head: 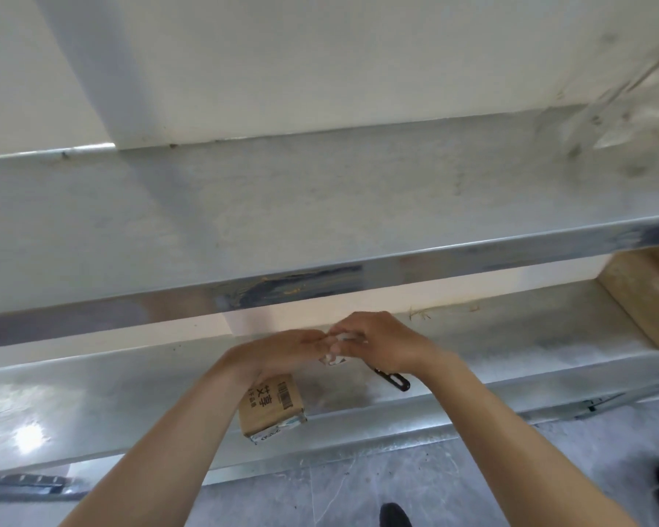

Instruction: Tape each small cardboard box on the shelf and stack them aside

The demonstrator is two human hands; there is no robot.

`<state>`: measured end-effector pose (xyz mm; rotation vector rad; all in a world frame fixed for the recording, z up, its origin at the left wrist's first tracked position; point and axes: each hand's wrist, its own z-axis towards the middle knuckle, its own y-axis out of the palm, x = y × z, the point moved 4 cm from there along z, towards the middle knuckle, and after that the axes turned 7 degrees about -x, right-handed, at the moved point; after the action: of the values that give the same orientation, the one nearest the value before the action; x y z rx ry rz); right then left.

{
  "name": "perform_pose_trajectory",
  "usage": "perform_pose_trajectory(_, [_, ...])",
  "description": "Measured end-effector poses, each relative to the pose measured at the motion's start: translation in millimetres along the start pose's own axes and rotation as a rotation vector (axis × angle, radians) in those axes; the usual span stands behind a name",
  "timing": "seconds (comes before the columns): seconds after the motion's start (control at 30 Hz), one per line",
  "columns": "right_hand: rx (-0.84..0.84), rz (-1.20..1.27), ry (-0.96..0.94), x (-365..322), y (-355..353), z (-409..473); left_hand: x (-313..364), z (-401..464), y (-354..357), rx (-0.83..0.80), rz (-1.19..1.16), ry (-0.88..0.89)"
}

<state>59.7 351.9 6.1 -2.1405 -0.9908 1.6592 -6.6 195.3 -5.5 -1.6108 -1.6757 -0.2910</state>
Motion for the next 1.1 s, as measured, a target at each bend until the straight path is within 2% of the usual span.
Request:
perform_pose_trajectory(0.07, [0.055,0.03,-0.009,0,-9,-5,9,-4,-1,0.091,0.064,0.05])
perform_pose_trajectory(0.17, [0.137,0.221,0.003,6,-20,-18,14,-6,-3,0.22,-0.044,0.125])
perform_pose_trajectory(0.33, [0.161,0.379,-0.026,15,-23,-36,10,-7,9,0.368,-0.388,0.193])
perform_pose_trajectory(0.5, [0.233,0.404,-0.029,23,-16,-47,10,-8,26,0.489,-0.834,0.196])
perform_pose_trajectory(0.7, [0.292,0.408,-0.087,23,1,-51,11,-19,35,0.644,-0.657,0.21])
perform_pose_trajectory(0.9, [0.273,0.44,-0.101,25,11,-42,-7,-21,37,0.724,-0.764,0.13])
perform_pose_trajectory(1.1, [0.276,0.489,-0.129,21,17,-31,-17,-23,36,0.747,-0.876,0.139])
